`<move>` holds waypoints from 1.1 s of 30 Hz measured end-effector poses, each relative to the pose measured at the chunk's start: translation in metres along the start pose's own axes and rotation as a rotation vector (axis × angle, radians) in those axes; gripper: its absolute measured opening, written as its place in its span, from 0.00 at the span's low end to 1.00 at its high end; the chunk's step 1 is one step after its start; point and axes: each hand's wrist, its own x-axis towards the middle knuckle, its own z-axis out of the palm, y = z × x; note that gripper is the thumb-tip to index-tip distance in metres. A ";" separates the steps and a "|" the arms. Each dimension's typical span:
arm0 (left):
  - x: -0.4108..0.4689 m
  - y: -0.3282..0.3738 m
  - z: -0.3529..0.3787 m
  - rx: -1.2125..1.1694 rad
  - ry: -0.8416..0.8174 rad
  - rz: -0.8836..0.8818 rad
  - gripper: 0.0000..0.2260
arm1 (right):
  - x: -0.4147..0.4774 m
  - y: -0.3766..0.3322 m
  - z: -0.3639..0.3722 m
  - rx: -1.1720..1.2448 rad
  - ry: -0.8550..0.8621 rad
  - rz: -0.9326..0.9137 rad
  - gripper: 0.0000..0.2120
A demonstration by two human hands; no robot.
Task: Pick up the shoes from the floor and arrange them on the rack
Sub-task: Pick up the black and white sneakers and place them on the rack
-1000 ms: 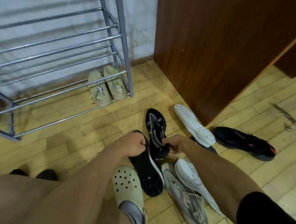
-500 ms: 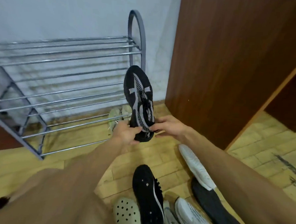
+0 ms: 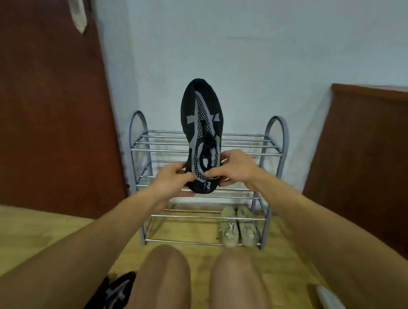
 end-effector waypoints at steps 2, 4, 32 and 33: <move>-0.018 -0.003 -0.038 -0.019 0.052 -0.018 0.18 | 0.006 -0.026 0.032 -0.026 -0.030 -0.011 0.18; -0.034 -0.014 -0.074 -0.006 0.117 -0.061 0.22 | 0.011 -0.044 0.068 -0.051 -0.068 -0.010 0.18; -0.089 -0.418 -0.200 0.268 0.405 -0.995 0.21 | 0.040 0.189 0.356 -0.146 -0.363 0.591 0.15; -0.085 -0.428 -0.200 0.287 0.437 -1.021 0.25 | 0.042 0.199 0.355 -0.141 -0.360 0.613 0.15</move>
